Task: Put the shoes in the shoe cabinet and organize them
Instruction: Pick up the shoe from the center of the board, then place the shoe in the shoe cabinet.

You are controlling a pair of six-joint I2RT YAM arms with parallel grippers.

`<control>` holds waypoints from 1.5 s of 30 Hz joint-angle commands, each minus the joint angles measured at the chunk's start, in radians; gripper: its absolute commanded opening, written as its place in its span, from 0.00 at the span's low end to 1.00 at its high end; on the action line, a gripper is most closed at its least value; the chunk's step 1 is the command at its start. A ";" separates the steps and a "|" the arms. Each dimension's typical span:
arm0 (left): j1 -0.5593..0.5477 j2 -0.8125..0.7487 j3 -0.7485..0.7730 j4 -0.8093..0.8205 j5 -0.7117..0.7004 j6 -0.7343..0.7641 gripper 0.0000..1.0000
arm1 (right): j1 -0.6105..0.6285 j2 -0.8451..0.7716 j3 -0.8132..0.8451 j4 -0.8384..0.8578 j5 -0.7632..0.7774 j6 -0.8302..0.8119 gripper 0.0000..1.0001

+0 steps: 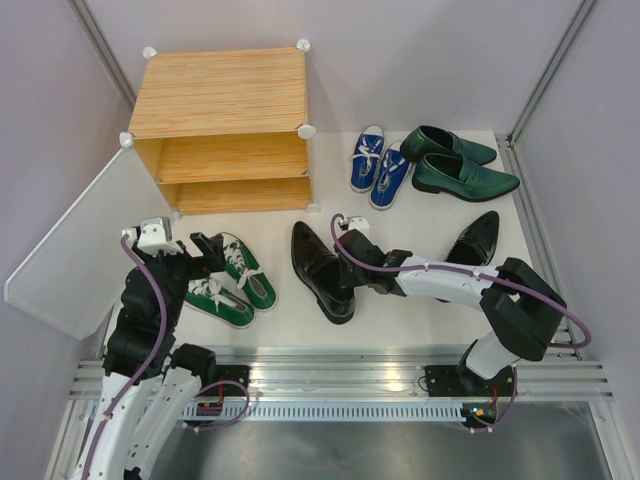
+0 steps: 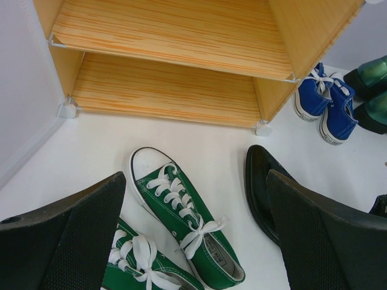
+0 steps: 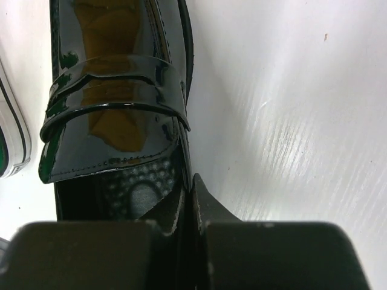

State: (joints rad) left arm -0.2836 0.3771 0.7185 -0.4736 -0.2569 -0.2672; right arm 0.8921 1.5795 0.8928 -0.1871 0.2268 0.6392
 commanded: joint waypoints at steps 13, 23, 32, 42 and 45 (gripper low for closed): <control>-0.005 0.020 -0.001 0.030 0.053 0.029 1.00 | -0.019 -0.222 0.060 -0.023 0.091 0.120 0.01; -0.003 0.004 0.012 0.035 0.099 0.028 1.00 | -0.006 -0.124 0.211 0.038 0.022 0.228 0.01; -0.003 -0.147 -0.007 0.033 -0.139 -0.003 1.00 | 0.093 0.002 0.403 0.046 -0.081 0.119 0.01; -0.005 -0.170 -0.004 0.007 -0.308 -0.044 1.00 | 0.093 0.316 0.865 0.026 -0.003 0.139 0.01; -0.003 -0.172 -0.004 0.003 -0.301 -0.046 1.00 | 0.091 0.430 1.012 0.000 0.051 0.163 0.01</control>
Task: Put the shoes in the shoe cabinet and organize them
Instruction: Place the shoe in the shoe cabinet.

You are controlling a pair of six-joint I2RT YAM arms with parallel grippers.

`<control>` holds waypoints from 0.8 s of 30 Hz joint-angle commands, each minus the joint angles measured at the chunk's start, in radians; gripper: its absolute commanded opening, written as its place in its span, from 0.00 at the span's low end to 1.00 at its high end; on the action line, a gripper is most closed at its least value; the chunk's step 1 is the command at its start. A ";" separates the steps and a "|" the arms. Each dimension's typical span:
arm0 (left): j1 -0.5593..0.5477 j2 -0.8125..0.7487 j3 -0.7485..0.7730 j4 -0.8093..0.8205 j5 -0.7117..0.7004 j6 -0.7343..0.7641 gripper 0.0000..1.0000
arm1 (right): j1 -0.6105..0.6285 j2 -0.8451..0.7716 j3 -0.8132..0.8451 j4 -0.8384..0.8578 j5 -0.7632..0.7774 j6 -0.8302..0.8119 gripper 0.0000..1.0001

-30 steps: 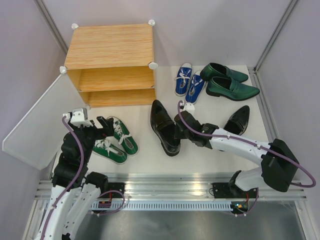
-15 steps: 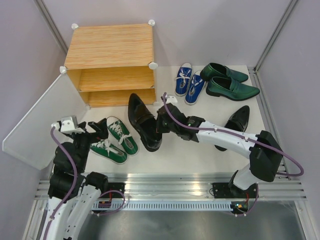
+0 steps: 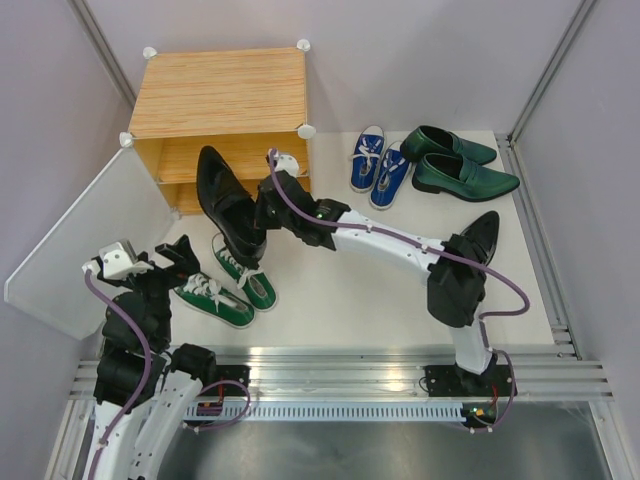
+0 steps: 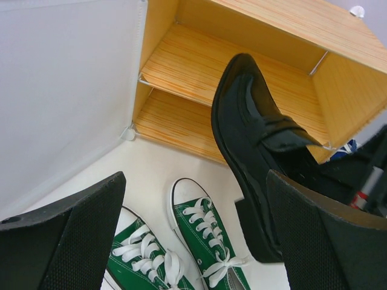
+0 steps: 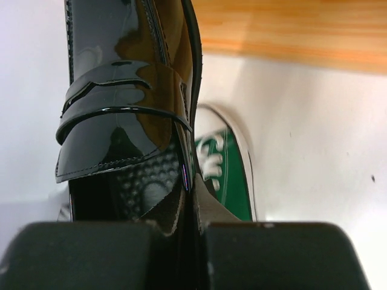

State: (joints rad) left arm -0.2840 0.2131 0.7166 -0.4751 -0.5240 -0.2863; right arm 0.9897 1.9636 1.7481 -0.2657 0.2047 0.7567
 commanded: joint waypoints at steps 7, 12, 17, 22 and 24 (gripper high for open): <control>-0.018 -0.024 0.000 0.001 -0.028 -0.028 0.99 | -0.016 0.242 0.413 0.048 0.223 0.062 0.01; -0.026 -0.020 0.000 0.001 -0.010 -0.024 1.00 | -0.055 0.273 0.465 0.049 0.269 0.110 0.01; -0.034 -0.020 -0.002 0.000 -0.002 -0.020 1.00 | -0.069 0.299 0.514 0.051 0.288 0.116 0.01; -0.041 -0.015 -0.002 0.000 -0.001 -0.016 0.99 | -0.075 0.353 0.577 0.056 0.298 0.128 0.01; -0.041 -0.015 -0.002 0.001 0.001 -0.014 1.00 | -0.082 0.372 0.611 0.059 0.298 0.139 0.01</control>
State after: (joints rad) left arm -0.3214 0.1963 0.7166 -0.4824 -0.5293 -0.2886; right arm 0.9058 2.3272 2.2597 -0.3351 0.4774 0.8459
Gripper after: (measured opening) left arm 0.993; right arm 0.029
